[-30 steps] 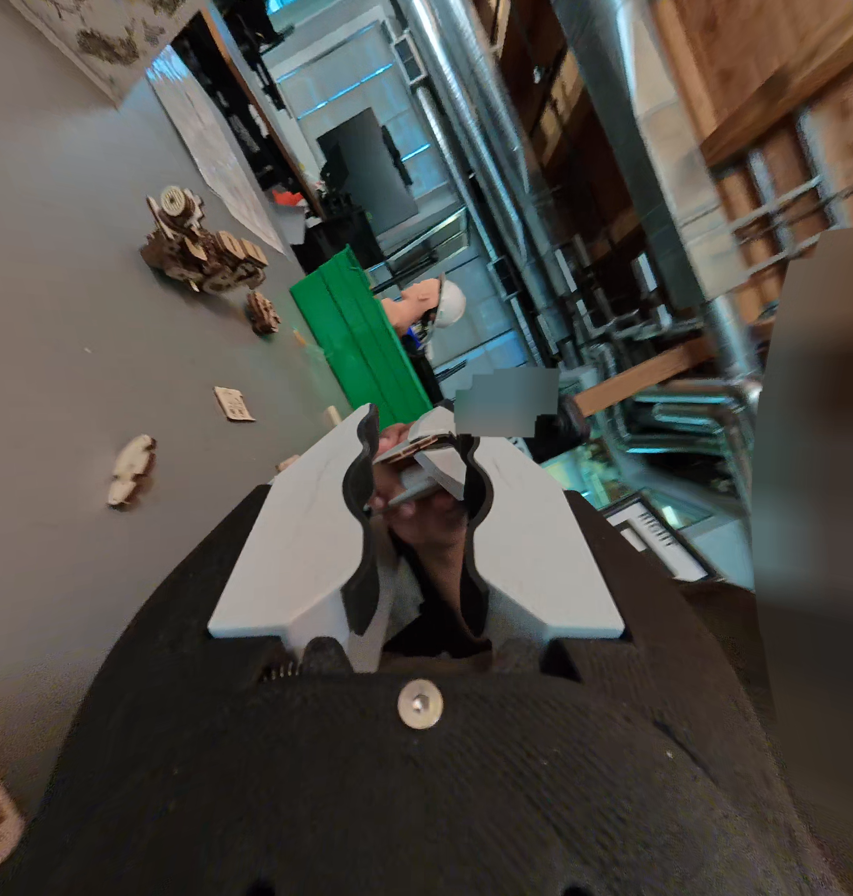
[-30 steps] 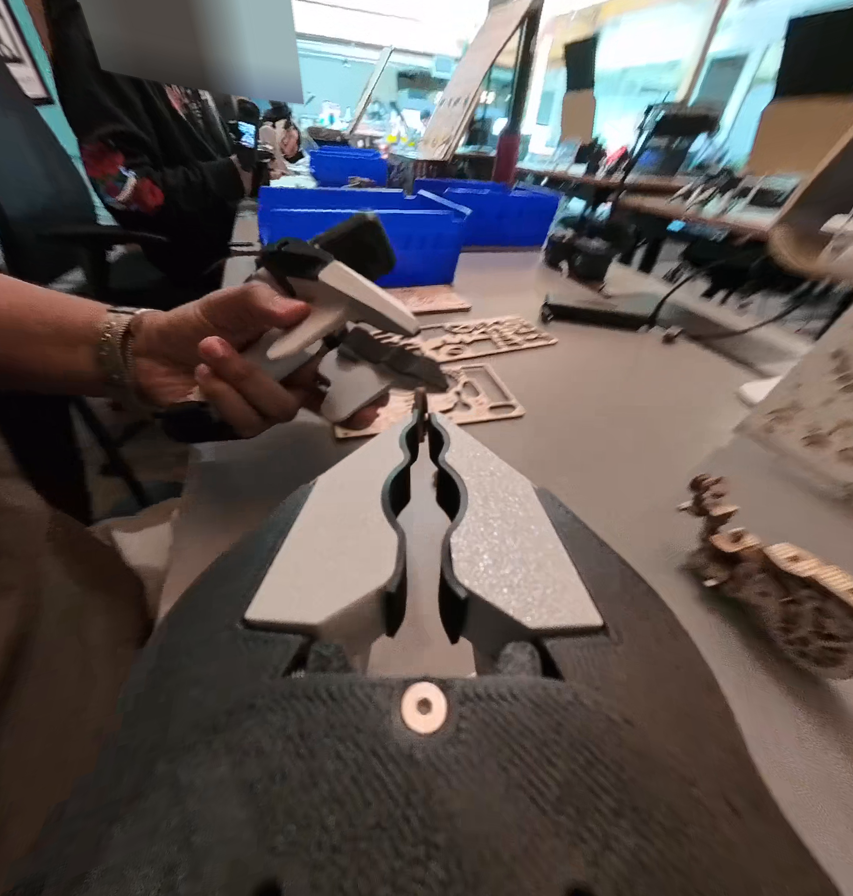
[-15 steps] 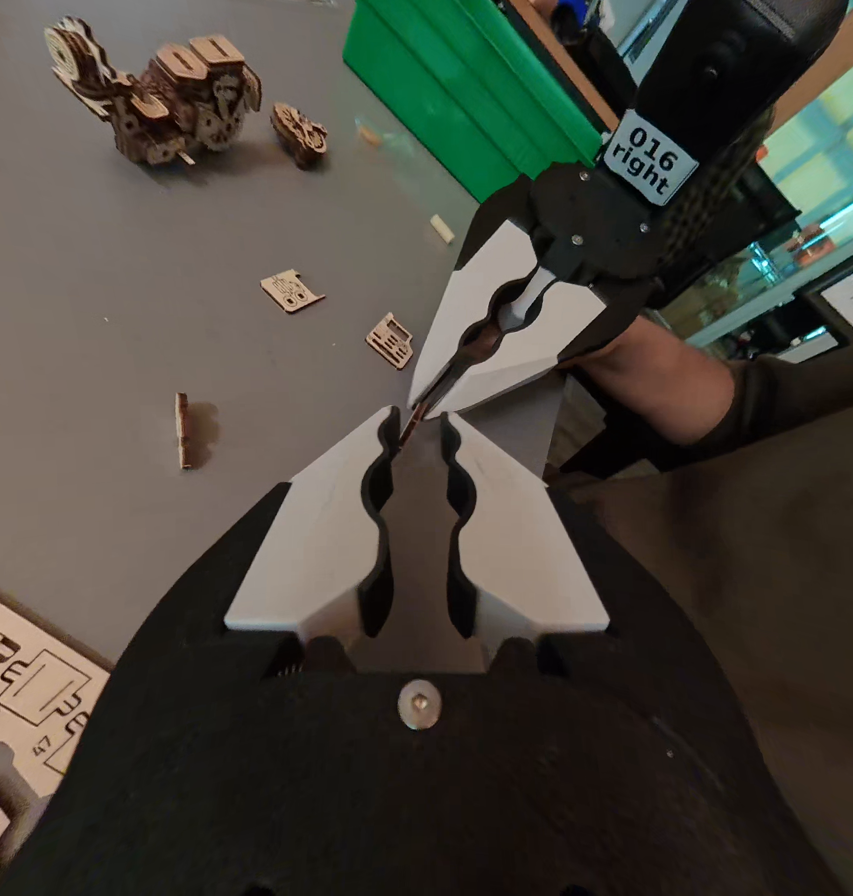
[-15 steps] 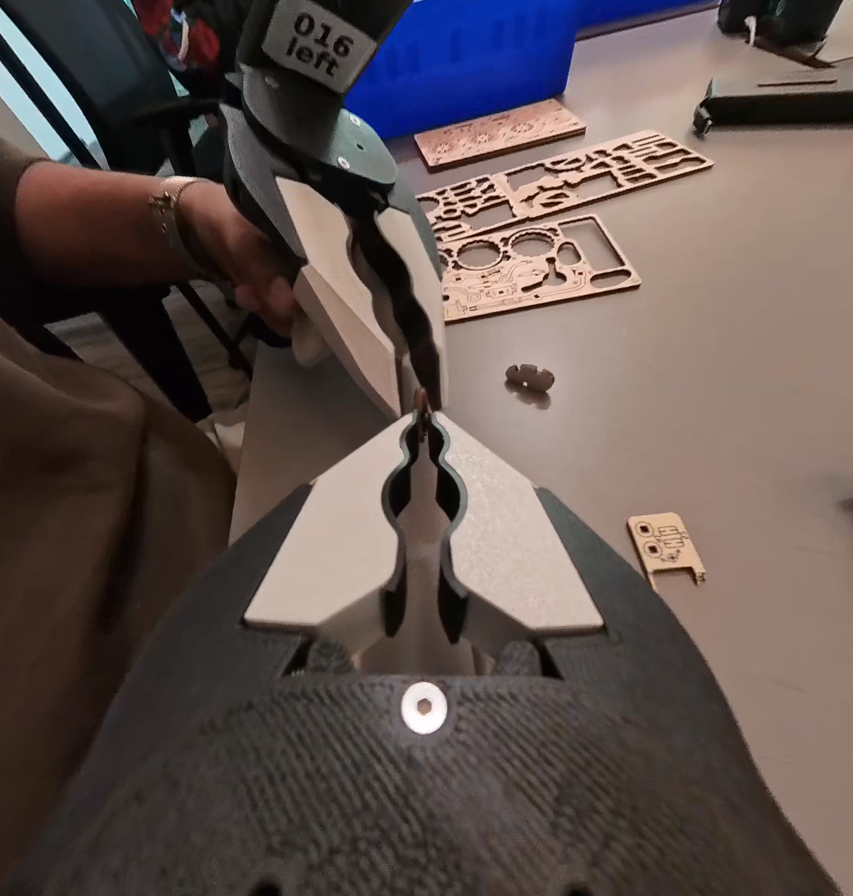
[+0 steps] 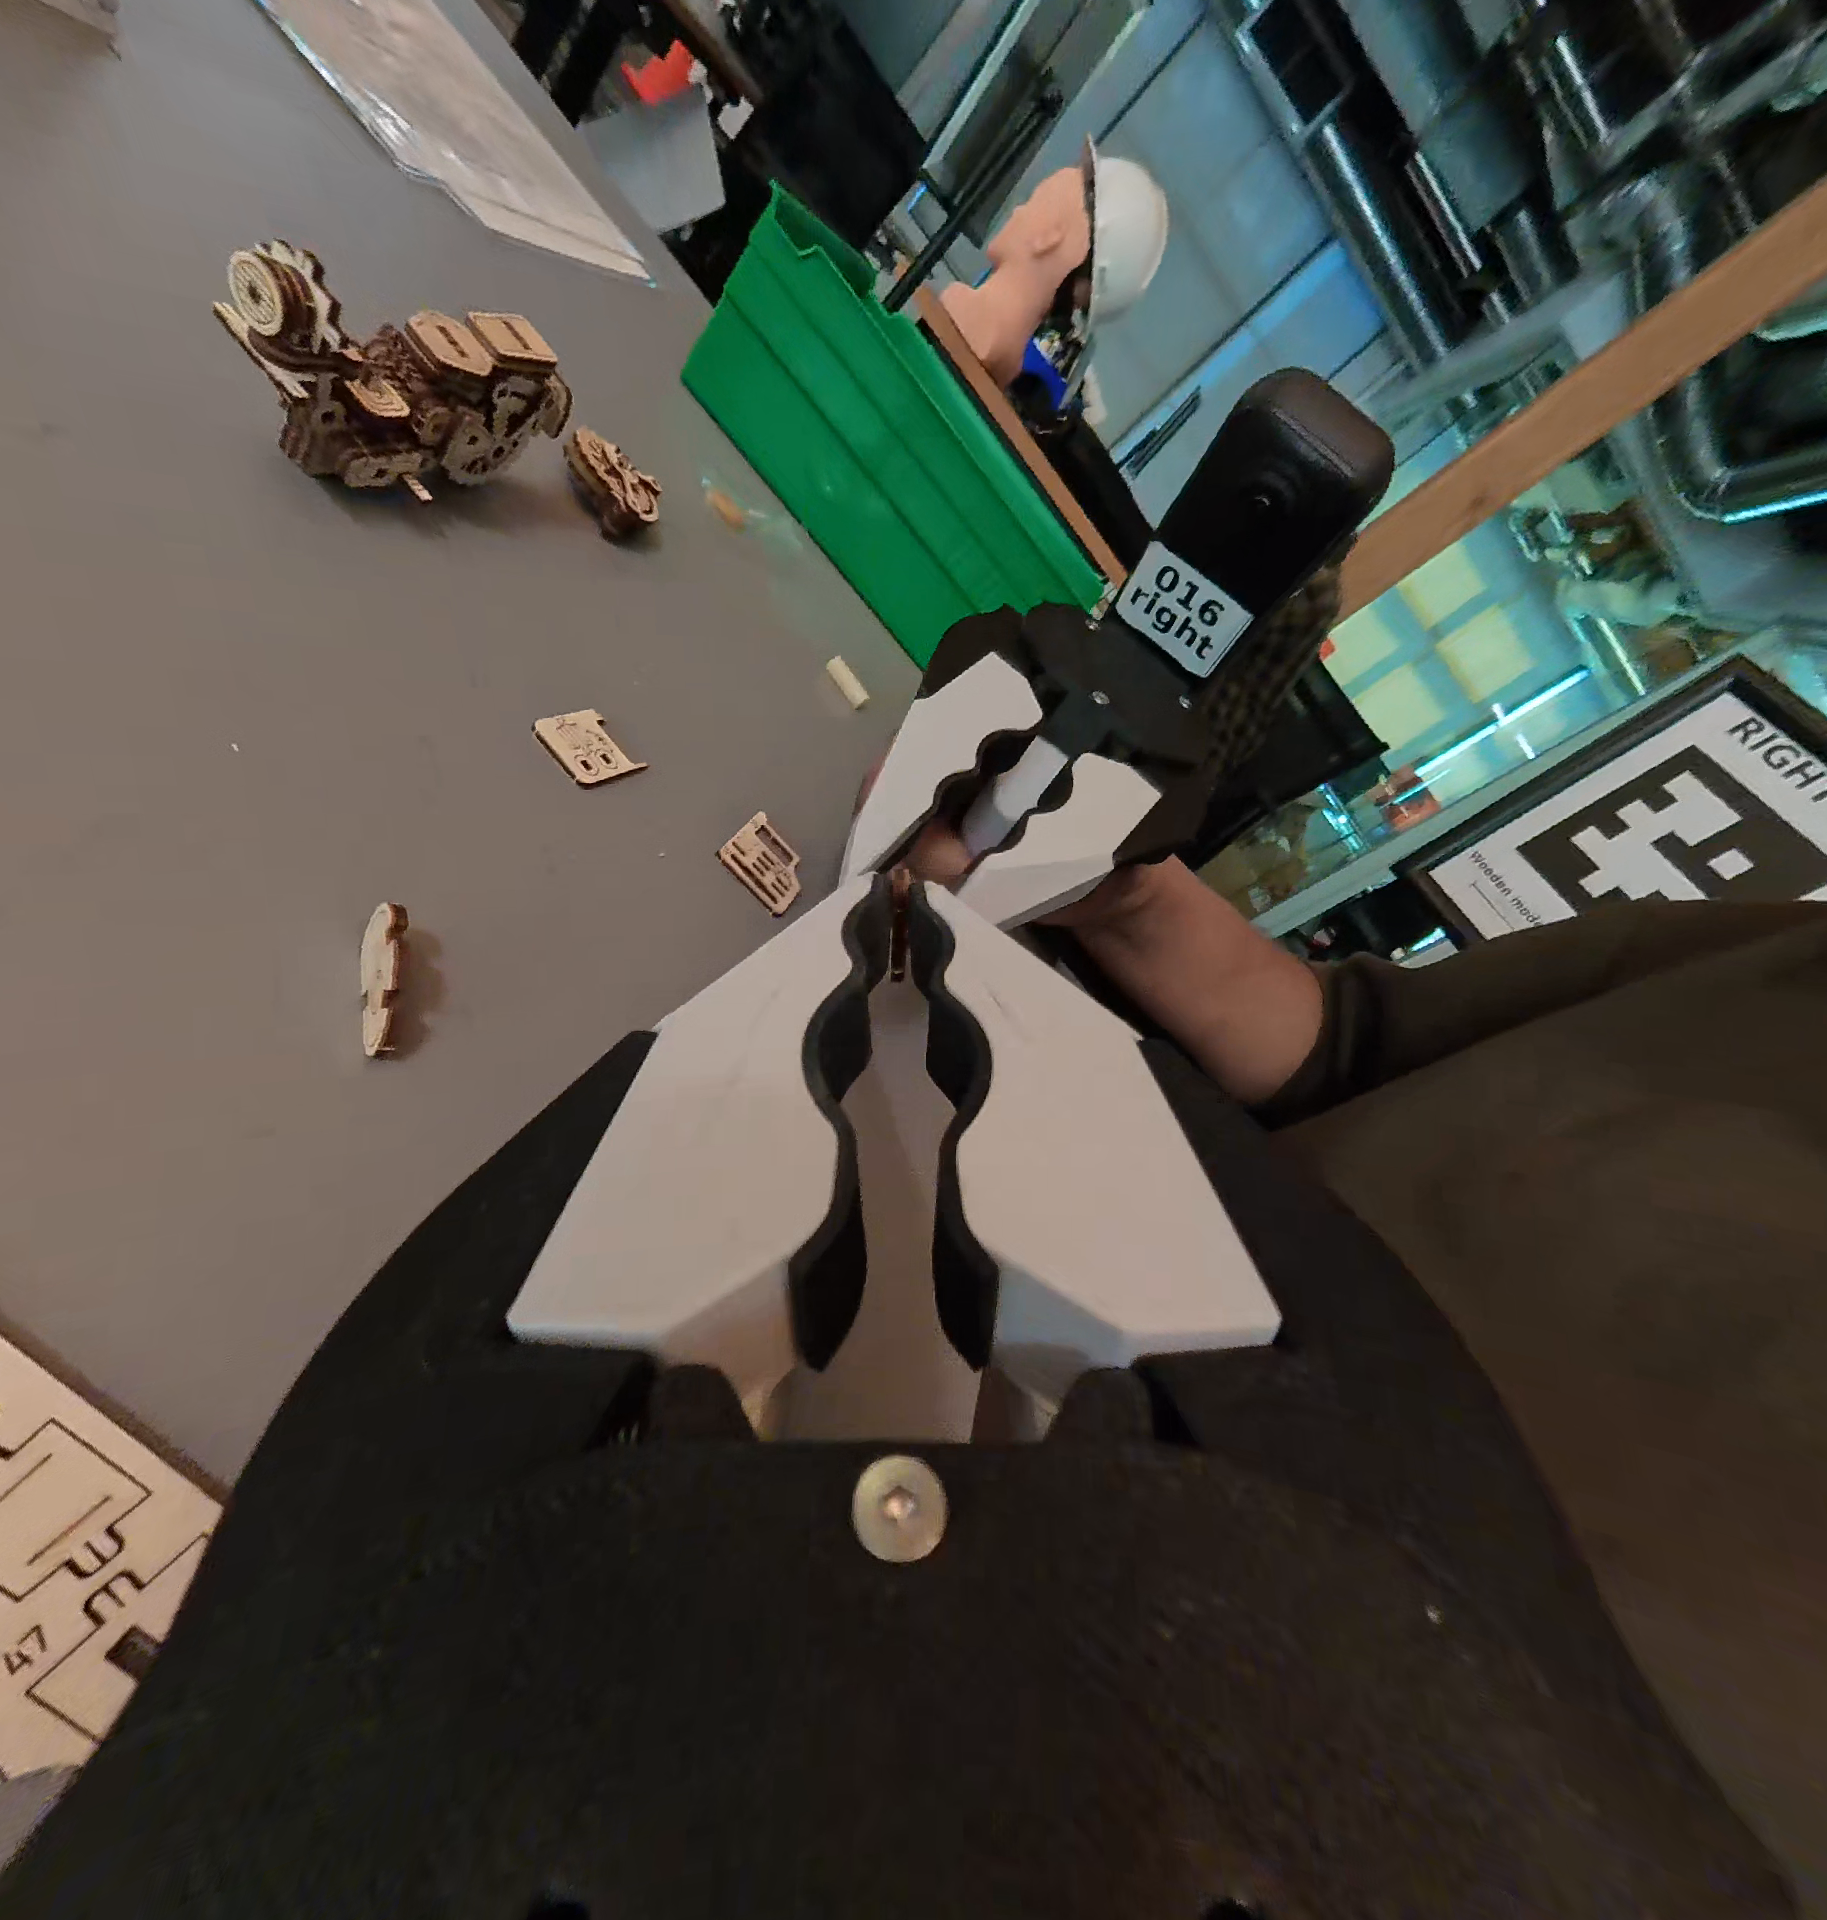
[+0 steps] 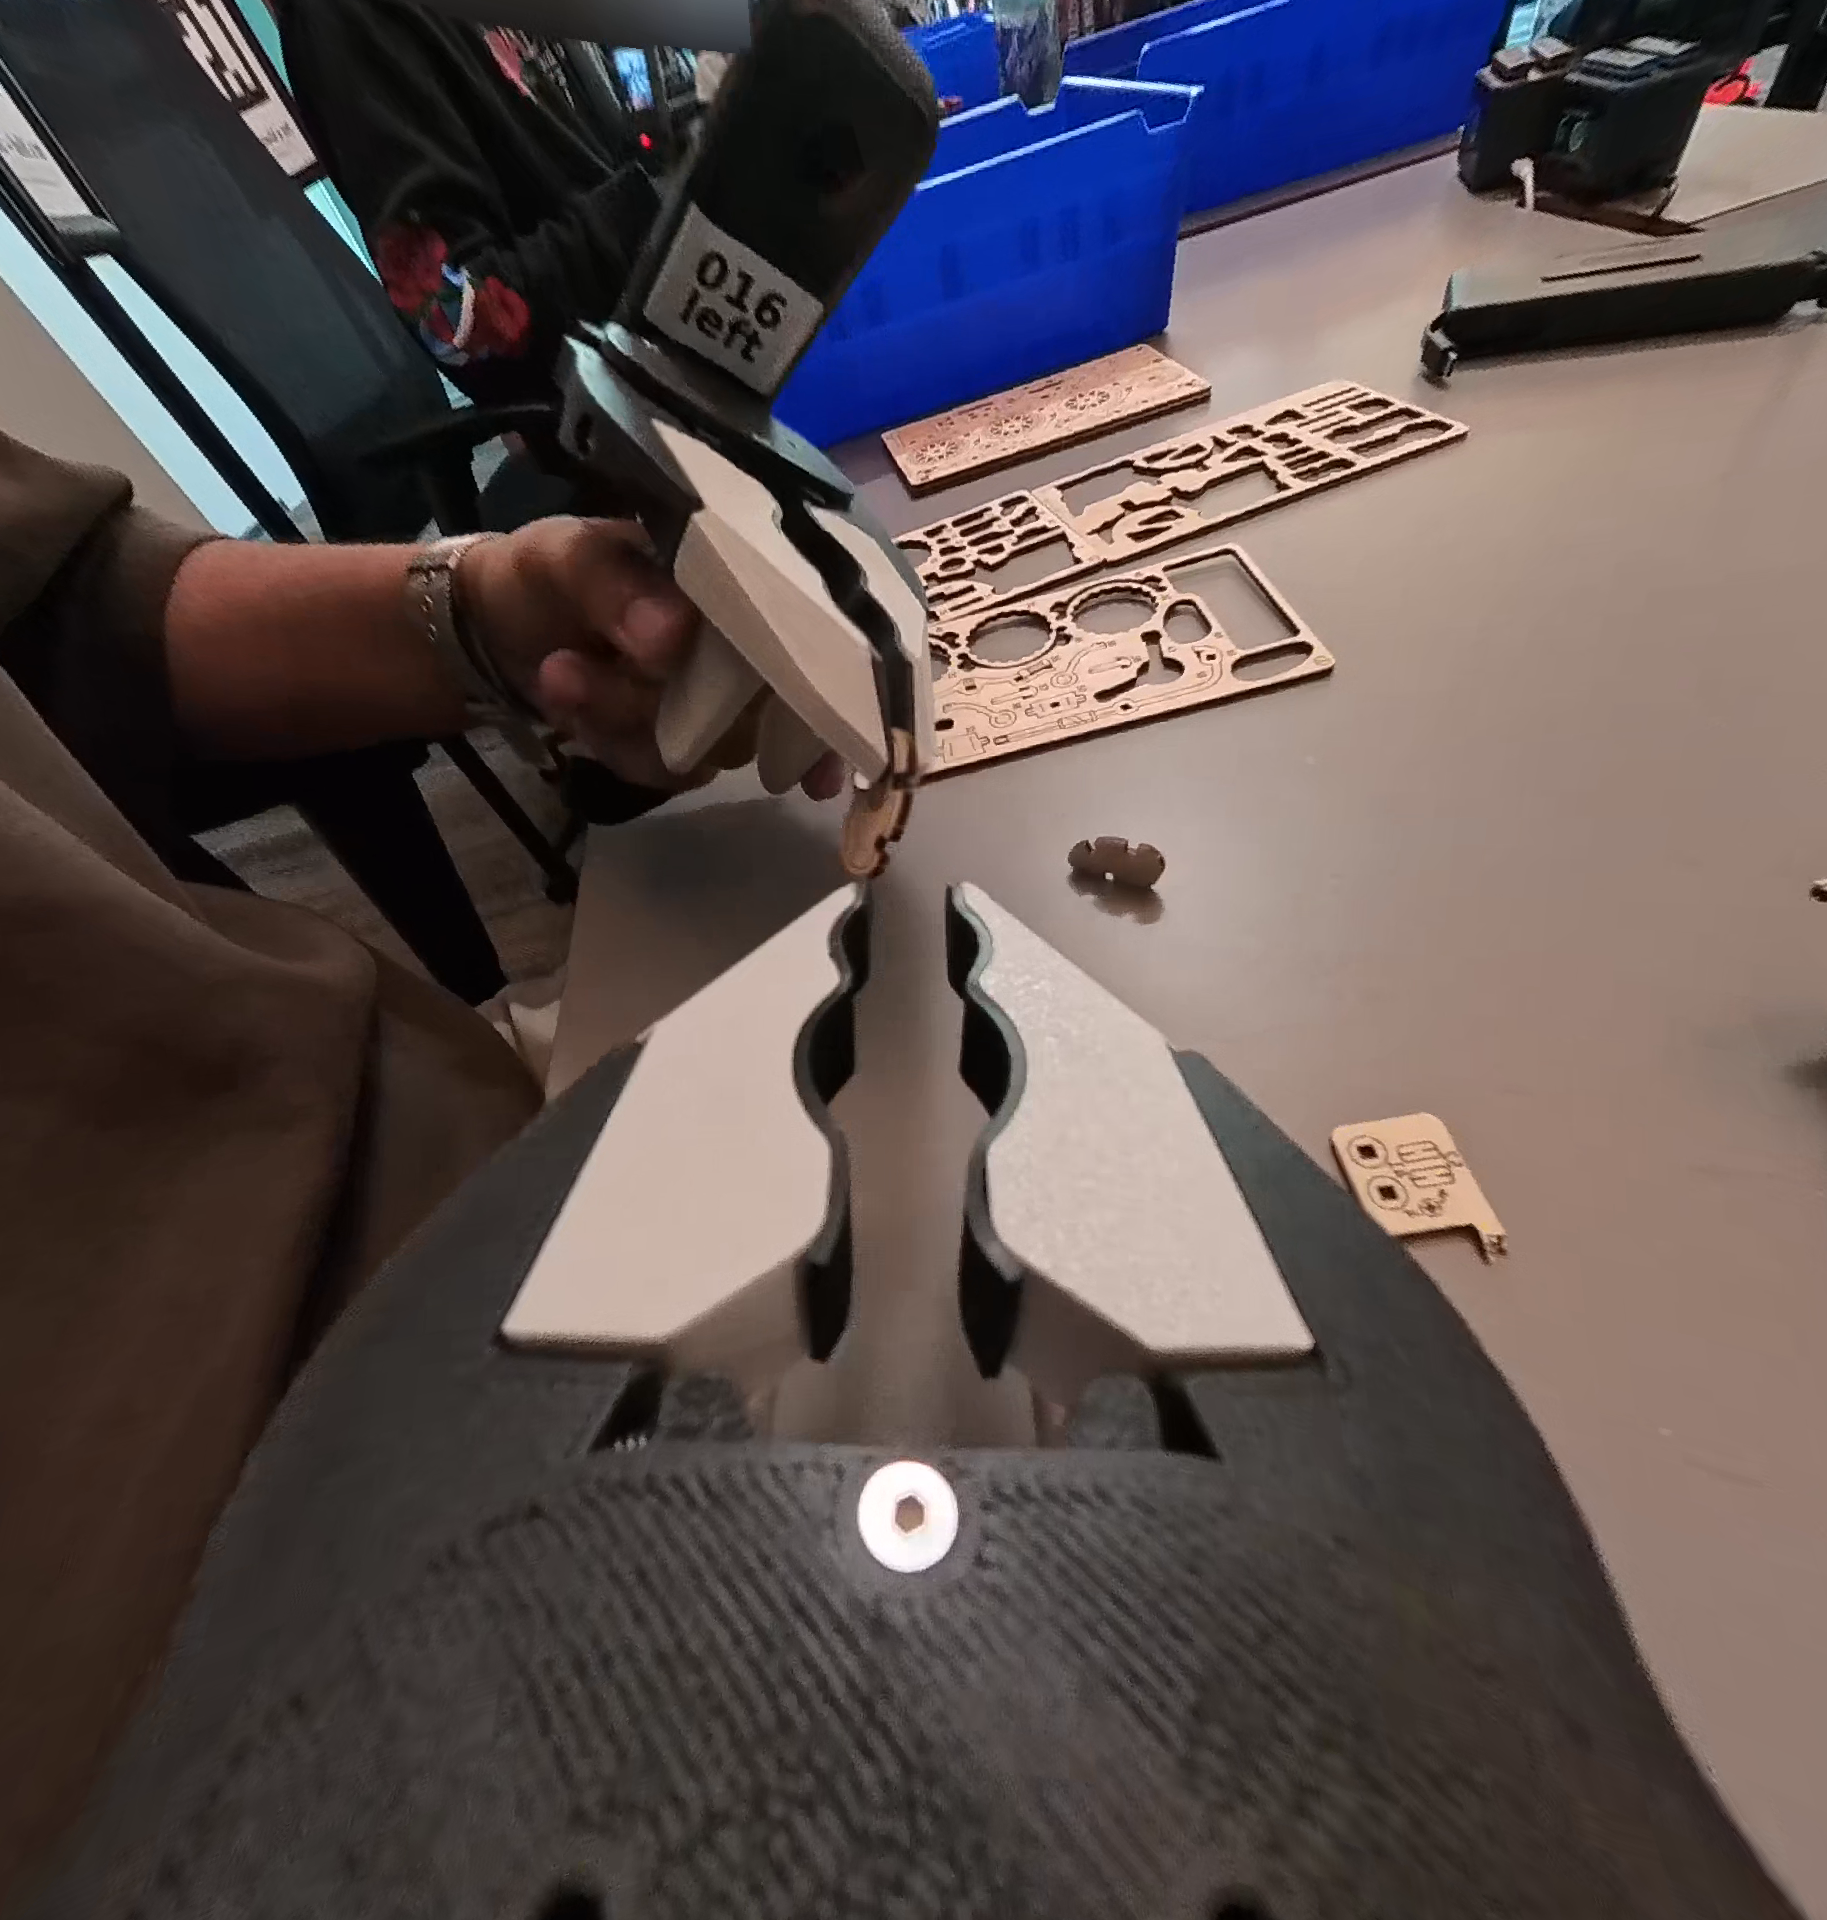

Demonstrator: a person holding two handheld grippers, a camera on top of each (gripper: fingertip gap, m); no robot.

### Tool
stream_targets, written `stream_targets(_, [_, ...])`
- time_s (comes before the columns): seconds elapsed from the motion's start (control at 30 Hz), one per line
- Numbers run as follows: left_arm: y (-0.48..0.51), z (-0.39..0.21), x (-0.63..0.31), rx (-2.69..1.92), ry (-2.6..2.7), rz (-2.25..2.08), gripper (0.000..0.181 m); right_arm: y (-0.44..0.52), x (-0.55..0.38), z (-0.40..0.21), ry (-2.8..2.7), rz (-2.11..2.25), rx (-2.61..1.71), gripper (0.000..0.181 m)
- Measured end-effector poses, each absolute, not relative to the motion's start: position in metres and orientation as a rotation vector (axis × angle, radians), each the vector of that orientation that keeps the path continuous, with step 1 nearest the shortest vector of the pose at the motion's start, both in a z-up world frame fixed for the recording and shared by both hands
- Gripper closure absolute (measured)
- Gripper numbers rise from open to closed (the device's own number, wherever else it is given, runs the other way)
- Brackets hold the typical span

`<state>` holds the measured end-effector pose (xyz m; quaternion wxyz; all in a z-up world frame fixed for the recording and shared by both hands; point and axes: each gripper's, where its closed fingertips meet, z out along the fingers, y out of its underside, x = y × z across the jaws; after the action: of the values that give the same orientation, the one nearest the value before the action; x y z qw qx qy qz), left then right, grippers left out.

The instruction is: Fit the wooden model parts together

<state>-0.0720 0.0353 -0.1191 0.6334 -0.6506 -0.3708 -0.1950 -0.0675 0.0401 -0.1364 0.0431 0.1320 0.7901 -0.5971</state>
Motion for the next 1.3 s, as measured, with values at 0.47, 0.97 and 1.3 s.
stream_targets(0.47, [0.043, -0.124, -0.056, -1.614, -0.769, -0.306, 0.180, 0.035, -0.056, -0.130, 2.372, -1.814, 0.331, 0.179])
stream_targets(0.97, [-0.027, -0.140, -0.054, -1.555, -1.041, -0.178, 0.167, 0.018, -0.100, -0.174, 3.045, -1.159, -0.500, 0.180])
stream_targets(1.3, [-0.045, -0.142, -0.060, -1.361, -1.142, -0.356, 0.169, 0.005, -0.112, -0.194, 2.978, -0.744, -1.035, 0.180])
